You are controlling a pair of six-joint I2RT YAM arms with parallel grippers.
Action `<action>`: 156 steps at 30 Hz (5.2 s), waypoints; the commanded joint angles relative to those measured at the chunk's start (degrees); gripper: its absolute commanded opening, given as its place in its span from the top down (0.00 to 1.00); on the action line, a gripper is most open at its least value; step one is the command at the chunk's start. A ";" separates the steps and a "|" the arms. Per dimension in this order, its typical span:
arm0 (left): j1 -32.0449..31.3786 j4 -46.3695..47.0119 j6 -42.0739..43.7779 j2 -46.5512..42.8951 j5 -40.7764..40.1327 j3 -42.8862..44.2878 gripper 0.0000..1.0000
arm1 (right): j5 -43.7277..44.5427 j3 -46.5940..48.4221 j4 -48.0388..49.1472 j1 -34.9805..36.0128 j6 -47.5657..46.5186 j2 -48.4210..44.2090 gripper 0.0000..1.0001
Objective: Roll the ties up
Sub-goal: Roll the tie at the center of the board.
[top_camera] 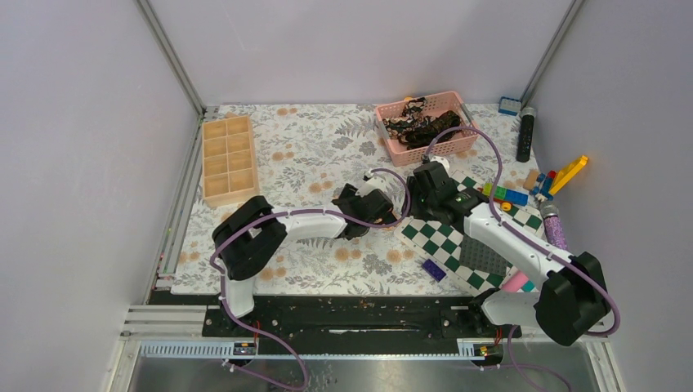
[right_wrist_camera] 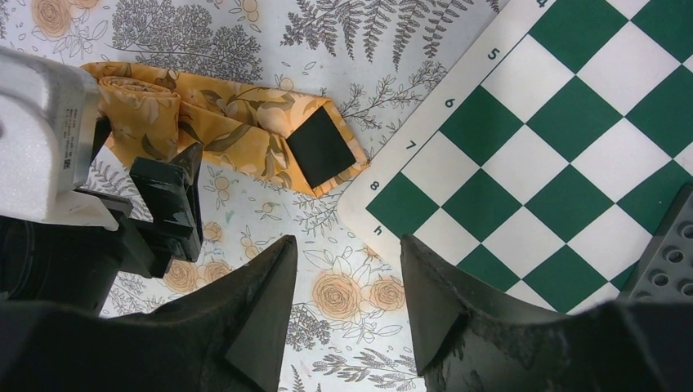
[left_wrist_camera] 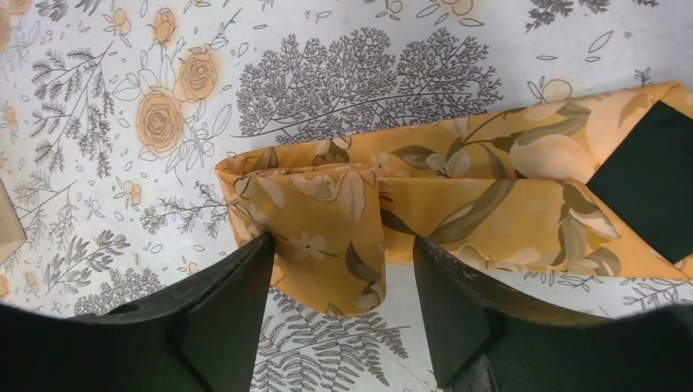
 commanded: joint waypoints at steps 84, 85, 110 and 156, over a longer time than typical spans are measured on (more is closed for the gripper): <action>34.50 -1.44 -14.28 -49.71 28.28 -22.09 0.27 | -21.78 54.48 -20.09 11.87 -56.80 56.06 0.01; 34.53 -1.34 -14.26 -49.69 28.35 -22.16 0.27 | -21.28 54.41 -20.14 11.94 -56.47 56.13 0.01; 35.51 -1.14 -14.69 -49.32 29.08 -22.27 0.27 | -15.45 52.10 -18.15 13.38 -55.67 56.68 0.51; 36.89 0.31 -16.12 -48.33 32.09 -23.36 0.27 | -14.50 49.13 -17.13 13.74 -58.09 49.08 0.42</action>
